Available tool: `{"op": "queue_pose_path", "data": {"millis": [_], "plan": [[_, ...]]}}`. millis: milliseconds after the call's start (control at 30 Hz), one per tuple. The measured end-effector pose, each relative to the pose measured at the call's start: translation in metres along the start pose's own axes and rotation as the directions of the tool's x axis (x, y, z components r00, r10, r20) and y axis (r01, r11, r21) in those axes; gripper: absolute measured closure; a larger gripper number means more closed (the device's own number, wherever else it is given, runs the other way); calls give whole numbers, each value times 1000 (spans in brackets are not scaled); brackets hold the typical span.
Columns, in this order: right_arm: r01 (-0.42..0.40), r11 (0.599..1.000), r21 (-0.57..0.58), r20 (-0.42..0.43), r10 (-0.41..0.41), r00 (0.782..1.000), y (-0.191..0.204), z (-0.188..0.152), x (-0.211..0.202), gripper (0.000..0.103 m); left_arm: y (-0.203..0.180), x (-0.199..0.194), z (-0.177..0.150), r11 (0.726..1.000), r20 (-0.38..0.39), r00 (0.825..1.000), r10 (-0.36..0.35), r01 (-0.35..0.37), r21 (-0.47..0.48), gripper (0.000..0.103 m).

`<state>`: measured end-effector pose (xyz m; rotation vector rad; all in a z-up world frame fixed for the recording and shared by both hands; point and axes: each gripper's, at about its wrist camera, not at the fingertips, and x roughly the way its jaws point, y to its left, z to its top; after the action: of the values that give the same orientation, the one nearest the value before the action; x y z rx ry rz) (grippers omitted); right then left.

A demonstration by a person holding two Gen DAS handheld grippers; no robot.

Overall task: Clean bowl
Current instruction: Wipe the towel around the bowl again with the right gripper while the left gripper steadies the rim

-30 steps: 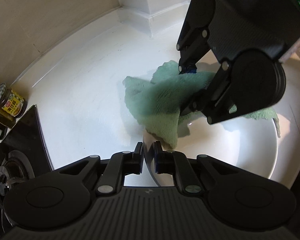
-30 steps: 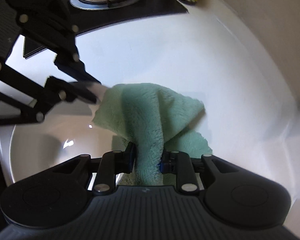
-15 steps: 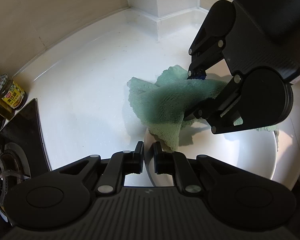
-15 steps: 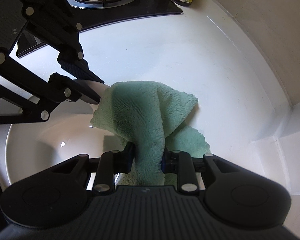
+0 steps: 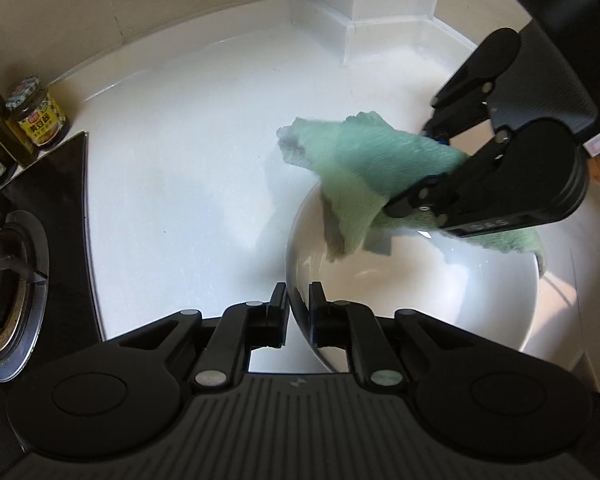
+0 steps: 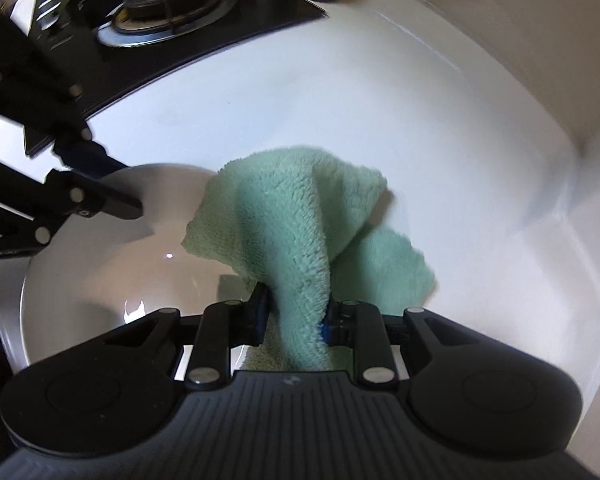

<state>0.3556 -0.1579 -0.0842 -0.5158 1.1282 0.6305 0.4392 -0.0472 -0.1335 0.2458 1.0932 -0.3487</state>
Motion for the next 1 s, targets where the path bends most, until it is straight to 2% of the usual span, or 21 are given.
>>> {"op": "queue_pose_path", "data": {"millis": [200, 300, 433, 533, 700, 867, 1000], "plan": [[-84, 992, -93, -115, 73, 991, -4, -7, -2, 85, -2, 5, 12, 986, 1, 1000, -20, 19, 168, 93], [-66, 984, -163, -128, 46, 991, -2, 4, 0, 85, -2, 9, 20, 969, 5, 999, -39, 36, 244, 93], [-9, 949, -314, -81, -17, 997, 13, 23, 5, 81, 1, 13, 29, 952, 8, 997, -72, 66, 298, 93], [-1, 939, -343, -65, -23, 998, 19, 30, 7, 80, 4, 12, 29, 967, 7, 998, -62, 59, 249, 93], [-33, 977, -212, -29, 28, 999, 2, 20, 4, 82, 14, 5, 18, 997, 0, 999, -52, 52, 64, 93], [-36, 994, -100, 6, 37, 999, -8, 3, -1, 83, 15, 2, 10, 999, 5, 999, -34, 34, 19, 92], [-25, 998, -54, 10, 25, 1000, -12, -12, -5, 84, 14, 3, 10, 999, 8, 1000, -28, 27, 33, 91]]}}
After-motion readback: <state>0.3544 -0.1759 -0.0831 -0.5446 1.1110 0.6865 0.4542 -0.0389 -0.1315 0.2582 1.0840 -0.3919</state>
